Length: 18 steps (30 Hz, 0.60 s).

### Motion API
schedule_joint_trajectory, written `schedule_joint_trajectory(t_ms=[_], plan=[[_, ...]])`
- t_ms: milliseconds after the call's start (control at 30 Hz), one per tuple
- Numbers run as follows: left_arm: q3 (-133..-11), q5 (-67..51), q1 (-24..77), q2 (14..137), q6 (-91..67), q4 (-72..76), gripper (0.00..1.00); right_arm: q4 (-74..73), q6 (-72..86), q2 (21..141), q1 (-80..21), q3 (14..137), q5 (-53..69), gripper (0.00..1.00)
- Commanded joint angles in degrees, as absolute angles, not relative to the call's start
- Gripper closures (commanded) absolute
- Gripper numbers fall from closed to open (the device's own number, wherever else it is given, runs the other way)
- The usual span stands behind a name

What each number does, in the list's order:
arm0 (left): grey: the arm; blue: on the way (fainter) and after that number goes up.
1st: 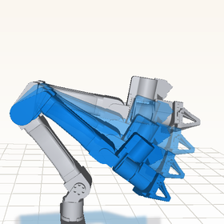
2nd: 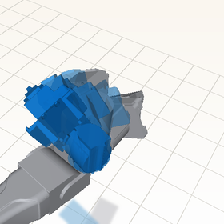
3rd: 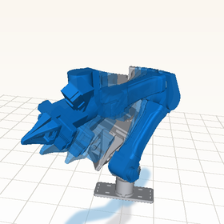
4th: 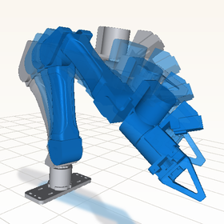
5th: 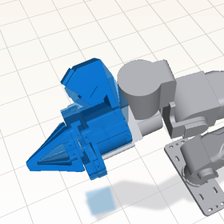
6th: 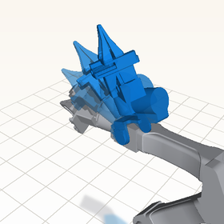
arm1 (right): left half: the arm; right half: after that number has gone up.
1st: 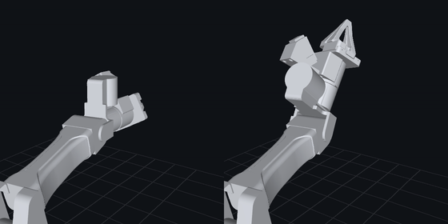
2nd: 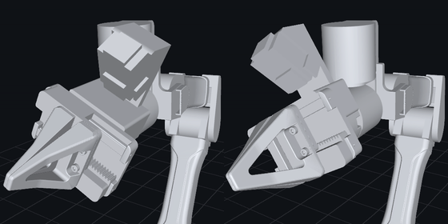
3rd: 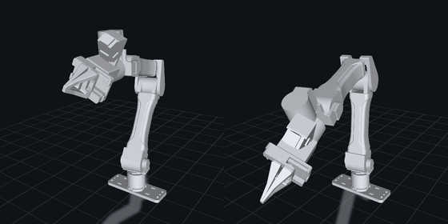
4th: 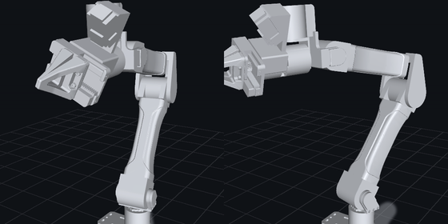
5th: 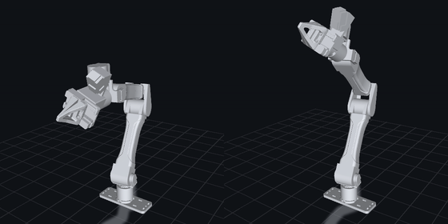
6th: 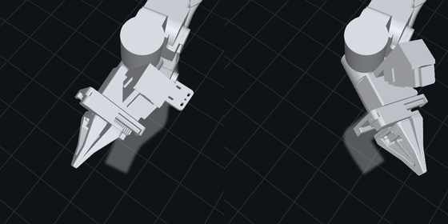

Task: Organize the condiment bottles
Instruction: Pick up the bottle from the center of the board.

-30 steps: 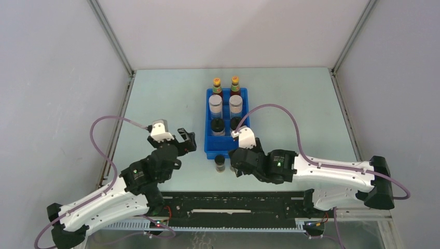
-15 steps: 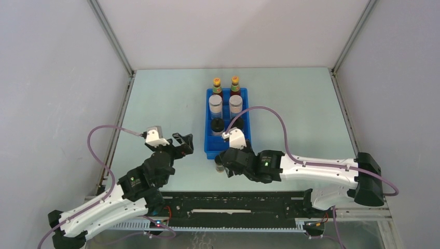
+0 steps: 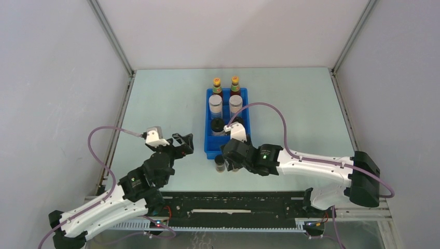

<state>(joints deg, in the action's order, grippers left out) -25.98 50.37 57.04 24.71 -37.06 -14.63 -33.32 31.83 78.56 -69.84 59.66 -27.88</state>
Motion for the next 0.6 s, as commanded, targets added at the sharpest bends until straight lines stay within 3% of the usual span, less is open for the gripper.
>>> schedule_joint_trajectory(t_ms=[0,567], plan=[[-24.6,51.9,57.0,24.0,-36.4,-12.9,0.04,-30.5,31.2,77.9,-67.7,58.1,-25.9,0.25],[-24.5,52.5,57.0,23.8,-36.2,-12.7,0.04,-31.2,31.2,79.0,-65.8,57.8,-23.2,0.32]])
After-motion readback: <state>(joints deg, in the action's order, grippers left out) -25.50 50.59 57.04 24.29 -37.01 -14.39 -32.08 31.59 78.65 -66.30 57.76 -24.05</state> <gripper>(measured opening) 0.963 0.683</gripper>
